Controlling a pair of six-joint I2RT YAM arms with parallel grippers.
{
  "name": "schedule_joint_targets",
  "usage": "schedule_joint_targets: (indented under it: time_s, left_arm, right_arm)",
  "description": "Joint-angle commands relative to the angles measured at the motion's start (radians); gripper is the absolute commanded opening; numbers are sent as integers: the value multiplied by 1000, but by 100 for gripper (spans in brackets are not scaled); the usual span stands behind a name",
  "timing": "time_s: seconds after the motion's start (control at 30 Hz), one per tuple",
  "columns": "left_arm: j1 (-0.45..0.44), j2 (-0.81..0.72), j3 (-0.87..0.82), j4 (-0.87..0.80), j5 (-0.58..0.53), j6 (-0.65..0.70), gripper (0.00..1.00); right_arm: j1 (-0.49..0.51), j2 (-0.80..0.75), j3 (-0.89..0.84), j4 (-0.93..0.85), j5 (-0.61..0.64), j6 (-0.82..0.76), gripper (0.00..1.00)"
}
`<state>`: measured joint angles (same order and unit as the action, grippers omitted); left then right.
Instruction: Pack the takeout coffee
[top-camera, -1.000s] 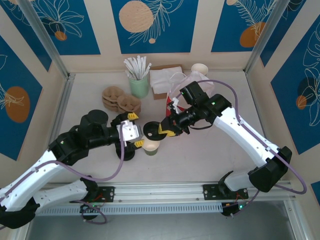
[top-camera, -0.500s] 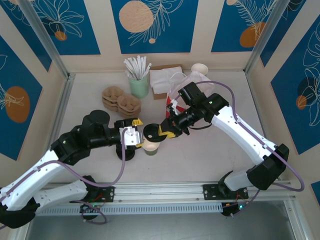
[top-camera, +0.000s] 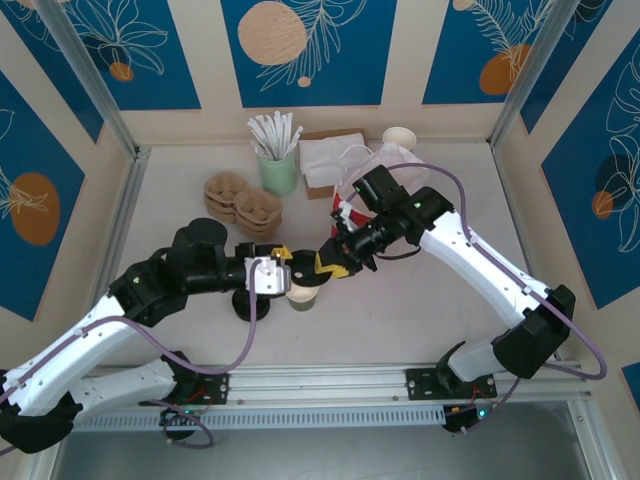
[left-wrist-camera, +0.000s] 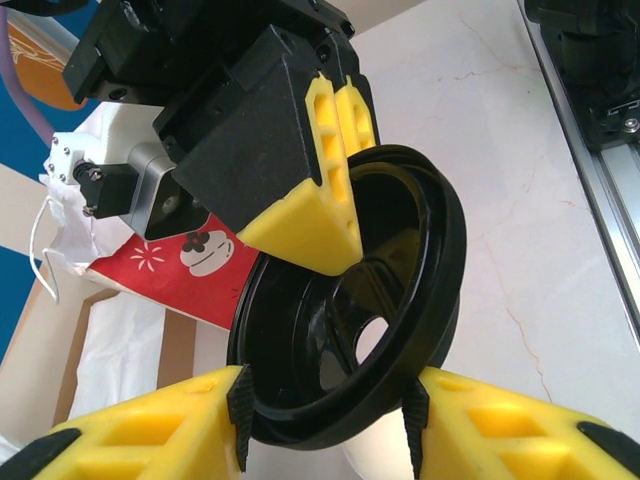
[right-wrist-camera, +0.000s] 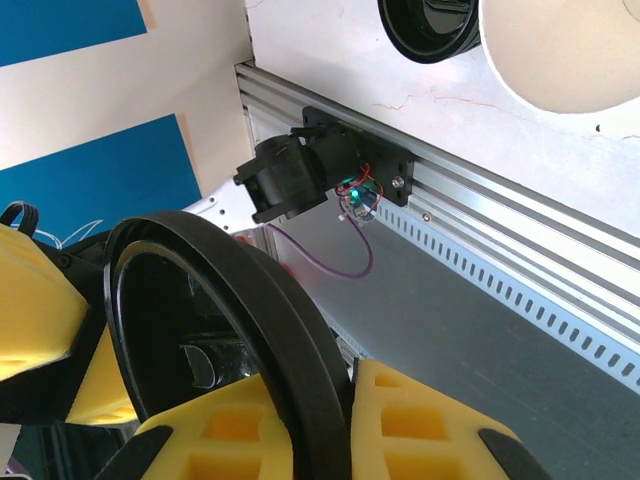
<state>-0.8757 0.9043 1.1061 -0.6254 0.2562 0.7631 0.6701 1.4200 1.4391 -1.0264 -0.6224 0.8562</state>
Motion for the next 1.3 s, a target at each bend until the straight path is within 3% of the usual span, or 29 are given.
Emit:
schedule_joint_targets:
  time_s: [0.0, 0.2, 0.43, 0.8, 1.27]
  left_arm:
    - [-11, 9, 24, -2, 41, 18, 44]
    - [-12, 18, 30, -22, 47, 43, 39]
    - [-17, 51, 61, -81, -21, 90, 24]
    - [-17, 73, 49, -16, -9, -40, 10]
    - [-11, 44, -6, 40, -50, -219, 6]
  right_arm:
    - [16, 16, 38, -7, -47, 13, 0]
    - [23, 30, 55, -8, -52, 14, 0]
    - [25, 40, 69, -20, -49, 13, 0]
    - [10, 14, 87, -32, -6, 15, 24]
    - [-74, -96, 33, -8, 55, 26, 42]
